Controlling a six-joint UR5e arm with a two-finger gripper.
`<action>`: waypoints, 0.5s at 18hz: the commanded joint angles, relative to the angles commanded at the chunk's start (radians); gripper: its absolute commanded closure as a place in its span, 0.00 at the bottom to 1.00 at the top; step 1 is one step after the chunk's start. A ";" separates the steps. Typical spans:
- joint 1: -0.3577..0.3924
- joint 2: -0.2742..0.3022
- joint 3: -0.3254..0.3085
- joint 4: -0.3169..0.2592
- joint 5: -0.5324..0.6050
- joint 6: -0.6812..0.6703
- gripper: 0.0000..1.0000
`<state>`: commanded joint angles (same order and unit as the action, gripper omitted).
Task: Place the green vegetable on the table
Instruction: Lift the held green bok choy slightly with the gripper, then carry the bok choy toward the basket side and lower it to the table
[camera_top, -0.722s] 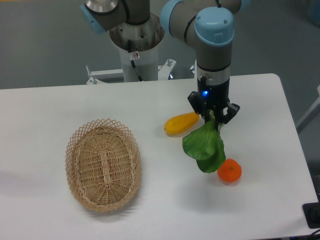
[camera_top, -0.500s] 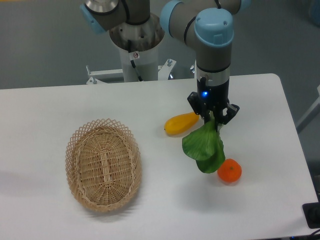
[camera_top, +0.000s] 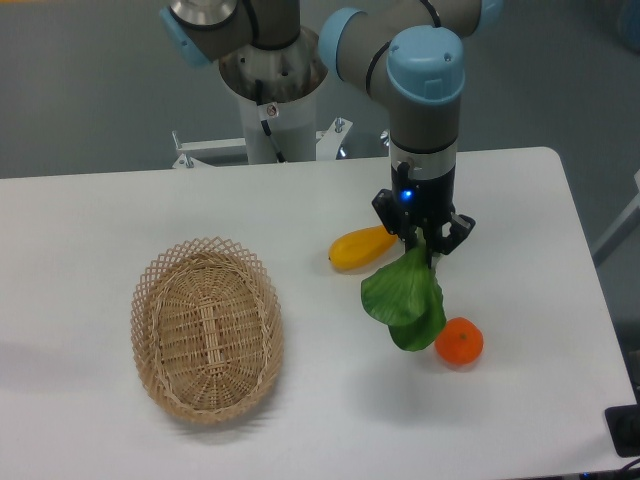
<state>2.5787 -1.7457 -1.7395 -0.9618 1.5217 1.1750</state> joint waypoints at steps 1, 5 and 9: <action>-0.006 -0.002 -0.003 0.000 0.002 -0.012 0.64; -0.028 -0.029 -0.003 0.020 0.002 -0.081 0.64; -0.060 -0.087 -0.003 0.084 0.003 -0.135 0.64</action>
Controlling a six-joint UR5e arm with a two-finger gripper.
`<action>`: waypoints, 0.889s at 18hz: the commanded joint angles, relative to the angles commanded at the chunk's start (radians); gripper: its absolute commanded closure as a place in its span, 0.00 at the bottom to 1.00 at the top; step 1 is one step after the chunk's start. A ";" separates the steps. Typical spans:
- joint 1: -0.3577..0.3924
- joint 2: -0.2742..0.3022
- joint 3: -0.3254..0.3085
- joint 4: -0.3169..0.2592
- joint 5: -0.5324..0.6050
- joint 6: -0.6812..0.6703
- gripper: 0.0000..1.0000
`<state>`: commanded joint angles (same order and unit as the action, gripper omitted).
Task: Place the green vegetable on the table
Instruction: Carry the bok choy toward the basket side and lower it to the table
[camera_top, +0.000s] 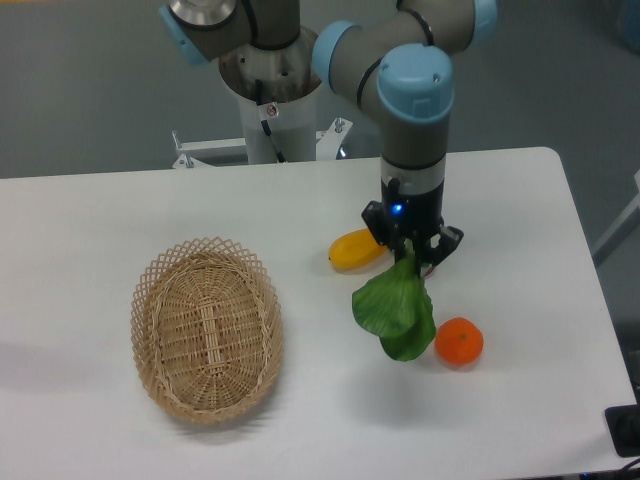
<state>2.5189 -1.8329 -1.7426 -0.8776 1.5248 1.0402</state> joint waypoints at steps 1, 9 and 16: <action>-0.011 -0.018 -0.002 0.020 0.009 -0.021 0.64; -0.104 -0.166 0.005 0.135 0.118 -0.185 0.63; -0.127 -0.229 0.008 0.163 0.117 -0.256 0.58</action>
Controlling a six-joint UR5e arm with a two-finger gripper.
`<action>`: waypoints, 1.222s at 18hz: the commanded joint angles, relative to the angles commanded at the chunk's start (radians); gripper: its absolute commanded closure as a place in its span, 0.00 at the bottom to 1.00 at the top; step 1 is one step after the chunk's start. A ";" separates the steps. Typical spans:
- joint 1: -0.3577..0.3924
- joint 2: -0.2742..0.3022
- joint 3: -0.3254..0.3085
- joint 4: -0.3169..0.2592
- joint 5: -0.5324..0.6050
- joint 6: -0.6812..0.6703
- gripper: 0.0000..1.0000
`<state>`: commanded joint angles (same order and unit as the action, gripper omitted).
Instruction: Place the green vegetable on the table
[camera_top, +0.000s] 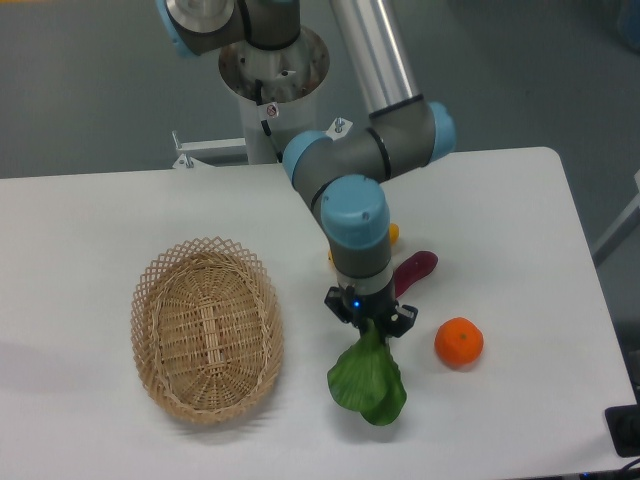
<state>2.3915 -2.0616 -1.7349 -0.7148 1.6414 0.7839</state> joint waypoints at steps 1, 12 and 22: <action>-0.002 -0.011 0.002 0.000 0.000 -0.002 0.58; -0.017 -0.003 0.037 0.000 0.005 -0.040 0.00; -0.003 0.130 0.098 -0.012 0.011 0.013 0.00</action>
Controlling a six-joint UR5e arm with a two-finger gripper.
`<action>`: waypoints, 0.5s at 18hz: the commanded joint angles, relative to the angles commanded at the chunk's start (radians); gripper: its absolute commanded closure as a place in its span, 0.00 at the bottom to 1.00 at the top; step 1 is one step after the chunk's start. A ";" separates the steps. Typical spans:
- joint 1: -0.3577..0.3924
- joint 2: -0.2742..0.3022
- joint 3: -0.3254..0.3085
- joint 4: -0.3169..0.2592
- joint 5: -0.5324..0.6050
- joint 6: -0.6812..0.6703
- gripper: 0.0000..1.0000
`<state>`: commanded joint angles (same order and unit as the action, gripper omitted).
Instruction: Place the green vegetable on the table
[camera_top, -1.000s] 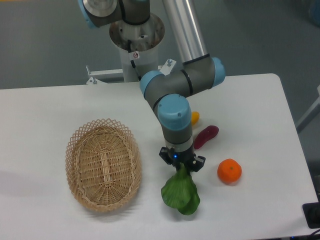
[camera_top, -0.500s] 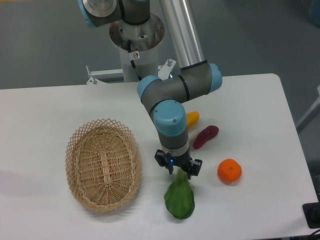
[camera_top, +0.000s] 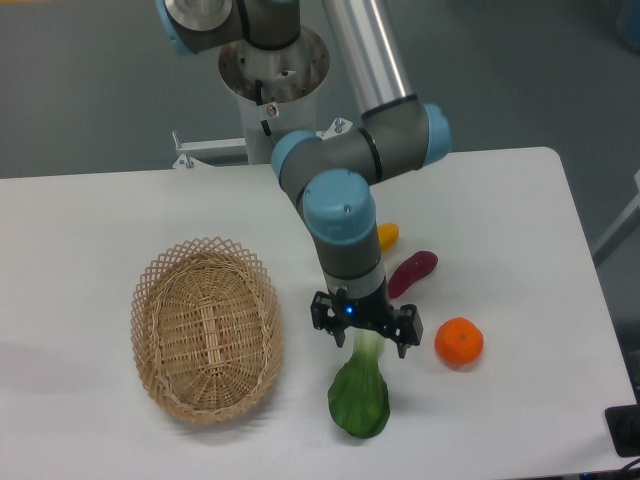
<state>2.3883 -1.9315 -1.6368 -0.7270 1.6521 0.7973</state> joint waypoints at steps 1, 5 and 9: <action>0.015 0.023 -0.001 -0.014 0.002 0.026 0.00; 0.072 0.098 -0.002 -0.138 0.003 0.162 0.00; 0.129 0.160 -0.008 -0.264 0.003 0.422 0.00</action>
<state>2.5171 -1.7719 -1.6444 -0.9907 1.6552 1.2189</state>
